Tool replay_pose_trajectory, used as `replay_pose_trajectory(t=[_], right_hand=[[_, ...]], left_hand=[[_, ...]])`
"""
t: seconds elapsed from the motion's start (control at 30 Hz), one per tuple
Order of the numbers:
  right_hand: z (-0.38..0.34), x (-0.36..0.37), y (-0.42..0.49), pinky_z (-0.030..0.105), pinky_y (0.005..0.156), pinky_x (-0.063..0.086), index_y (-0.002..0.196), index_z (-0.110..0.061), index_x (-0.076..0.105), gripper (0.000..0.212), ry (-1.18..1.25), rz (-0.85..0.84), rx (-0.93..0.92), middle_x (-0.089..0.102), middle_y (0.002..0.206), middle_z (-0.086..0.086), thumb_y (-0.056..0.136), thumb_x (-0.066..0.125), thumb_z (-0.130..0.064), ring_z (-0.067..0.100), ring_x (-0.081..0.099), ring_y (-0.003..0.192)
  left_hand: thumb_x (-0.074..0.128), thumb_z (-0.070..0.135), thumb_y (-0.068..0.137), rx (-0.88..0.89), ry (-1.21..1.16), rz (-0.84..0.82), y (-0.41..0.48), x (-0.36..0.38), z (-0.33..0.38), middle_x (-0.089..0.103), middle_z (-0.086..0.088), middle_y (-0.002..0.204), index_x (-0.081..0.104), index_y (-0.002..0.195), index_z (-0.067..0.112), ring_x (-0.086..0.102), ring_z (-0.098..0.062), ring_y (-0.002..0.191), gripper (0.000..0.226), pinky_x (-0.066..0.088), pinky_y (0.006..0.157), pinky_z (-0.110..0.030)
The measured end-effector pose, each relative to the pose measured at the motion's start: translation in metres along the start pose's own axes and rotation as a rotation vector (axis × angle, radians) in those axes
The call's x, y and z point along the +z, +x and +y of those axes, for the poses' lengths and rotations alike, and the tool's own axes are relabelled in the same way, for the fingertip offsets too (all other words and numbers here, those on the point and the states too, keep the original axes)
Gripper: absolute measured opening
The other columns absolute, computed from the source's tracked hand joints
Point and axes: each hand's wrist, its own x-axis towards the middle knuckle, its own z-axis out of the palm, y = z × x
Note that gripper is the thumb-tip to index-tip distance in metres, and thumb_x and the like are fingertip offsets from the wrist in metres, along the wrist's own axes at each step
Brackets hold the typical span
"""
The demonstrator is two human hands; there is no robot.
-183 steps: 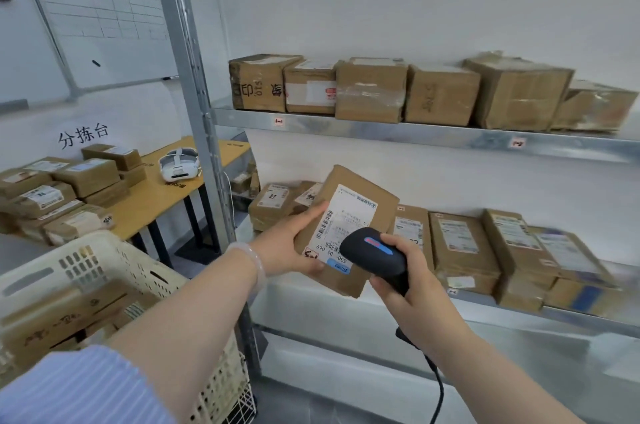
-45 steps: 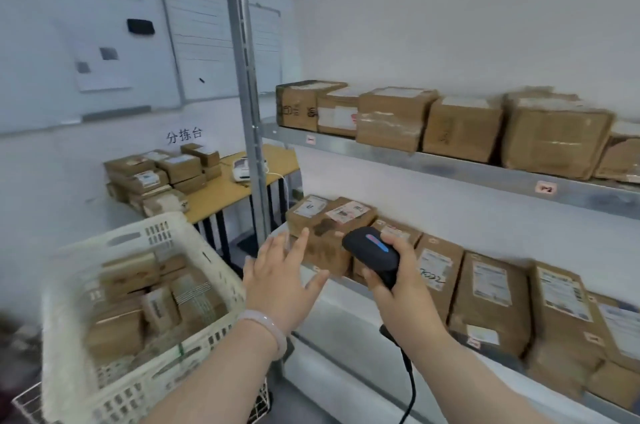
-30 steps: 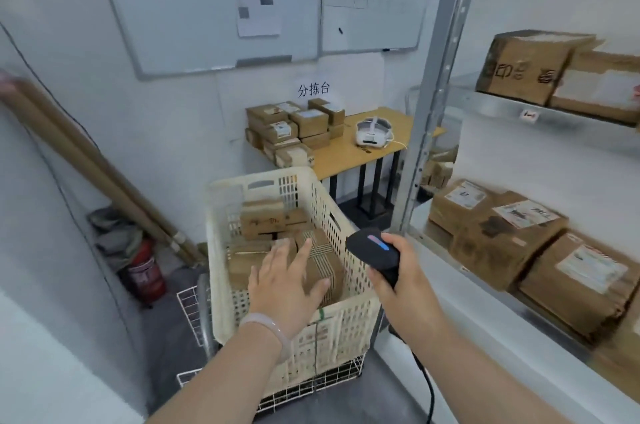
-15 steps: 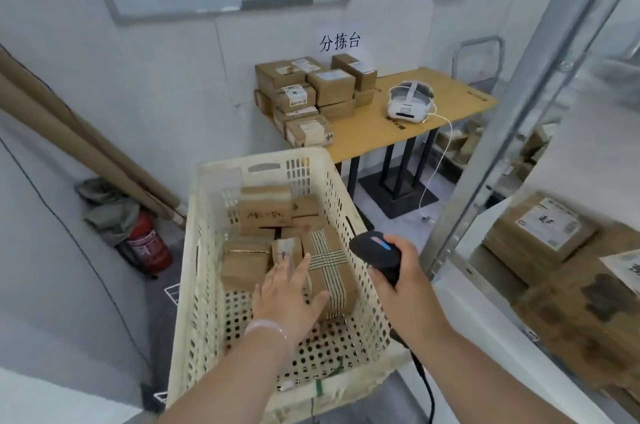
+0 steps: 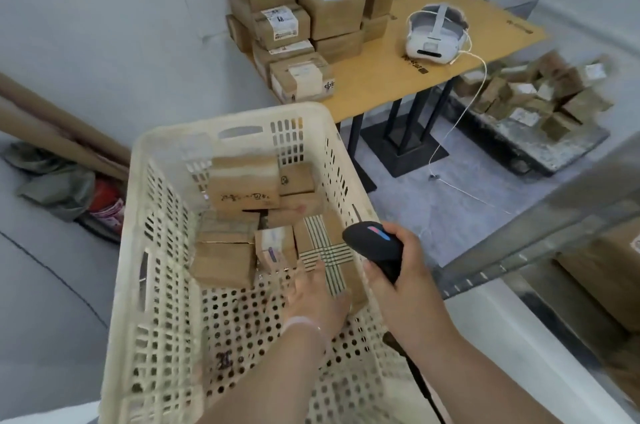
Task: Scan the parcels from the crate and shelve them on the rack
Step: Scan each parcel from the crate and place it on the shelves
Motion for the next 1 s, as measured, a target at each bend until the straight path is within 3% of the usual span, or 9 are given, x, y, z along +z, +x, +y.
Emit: replay_pose_trajectory(t=[0.33, 0.5, 0.63, 0.8, 0.83, 0.9, 1.0], right_hand=[[0.023, 0.018, 0.021, 0.006, 0.085, 0.045, 0.124, -0.058, 0.037, 0.053, 0.077, 0.008, 0.034, 0.05, 0.114, -0.042, 0.092, 0.066, -0.026, -0.013, 0.054, 0.107], [0.025, 0.015, 0.022, 0.006, 0.08, 0.046, 0.116, -0.065, 0.037, 0.055, 0.078, 0.012, 0.038, 0.052, 0.11, -0.044, 0.092, 0.066, -0.026, -0.011, 0.058, 0.103], [0.026, 0.014, 0.019, 0.005, 0.078, 0.045, 0.12, -0.057, 0.039, 0.051, 0.075, 0.02, 0.031, 0.051, 0.112, -0.043, 0.091, 0.067, -0.026, -0.011, 0.057, 0.103], [0.018, 0.012, 0.012, 0.006, 0.071, 0.047, 0.121, -0.057, 0.04, 0.051, 0.1, 0.014, 0.053, 0.049, 0.107, -0.048, 0.091, 0.067, -0.026, -0.011, 0.058, 0.096], [0.014, 0.011, 0.011, 0.01, 0.072, 0.05, 0.121, -0.058, 0.039, 0.051, 0.106, 0.011, 0.056, 0.051, 0.108, -0.044, 0.091, 0.067, -0.026, -0.009, 0.06, 0.094], [0.005, 0.009, 0.009, 0.031, 0.078, 0.058, 0.121, -0.058, 0.039, 0.052, 0.132, 0.01, 0.071, 0.056, 0.112, -0.032, 0.091, 0.067, -0.027, 0.001, 0.065, 0.095], [-0.016, -0.001, 0.005, 0.051, 0.084, 0.057, 0.119, -0.06, 0.039, 0.05, 0.222, 0.03, 0.086, 0.057, 0.119, -0.02, 0.092, 0.065, -0.027, 0.016, 0.068, 0.102]], left_hand=[[0.035, 0.056, 0.095, -0.089, -0.01, -0.026, 0.051, 0.056, 0.027, -0.031, -0.003, 0.161, -0.016, 0.156, 0.03, -0.026, -0.036, 0.148, 0.083, 0.003, 0.118, -0.061], [0.042, 0.055, 0.091, -0.143, 0.031, 0.053, 0.06, 0.067, 0.018, -0.037, -0.003, 0.158, -0.023, 0.153, 0.033, -0.029, -0.036, 0.147, 0.093, 0.007, 0.116, -0.068], [0.045, 0.069, 0.082, -0.119, 0.068, 0.104, 0.055, 0.056, 0.004, -0.029, 0.003, 0.161, -0.017, 0.154, 0.039, -0.021, -0.031, 0.149, 0.1, 0.015, 0.115, -0.06], [0.039, 0.077, 0.079, -0.016, 0.216, 0.171, 0.025, 0.011, -0.003, -0.002, 0.011, 0.166, -0.005, 0.154, 0.046, -0.002, -0.027, 0.151, 0.092, 0.021, 0.113, -0.057], [0.039, 0.078, 0.079, 0.011, 0.226, 0.194, 0.015, -0.001, -0.003, 0.0, 0.012, 0.166, -0.002, 0.154, 0.047, -0.002, -0.026, 0.151, 0.091, 0.021, 0.113, -0.057], [0.04, 0.078, 0.079, 0.062, 0.214, 0.266, -0.007, -0.025, -0.004, 0.0, 0.014, 0.165, 0.004, 0.154, 0.049, -0.003, -0.024, 0.15, 0.088, 0.02, 0.114, -0.057], [0.04, 0.075, 0.078, 0.132, 0.127, 0.396, -0.046, -0.066, -0.004, 0.002, 0.016, 0.164, 0.011, 0.153, 0.052, -0.002, -0.02, 0.149, 0.083, 0.021, 0.115, -0.054]])
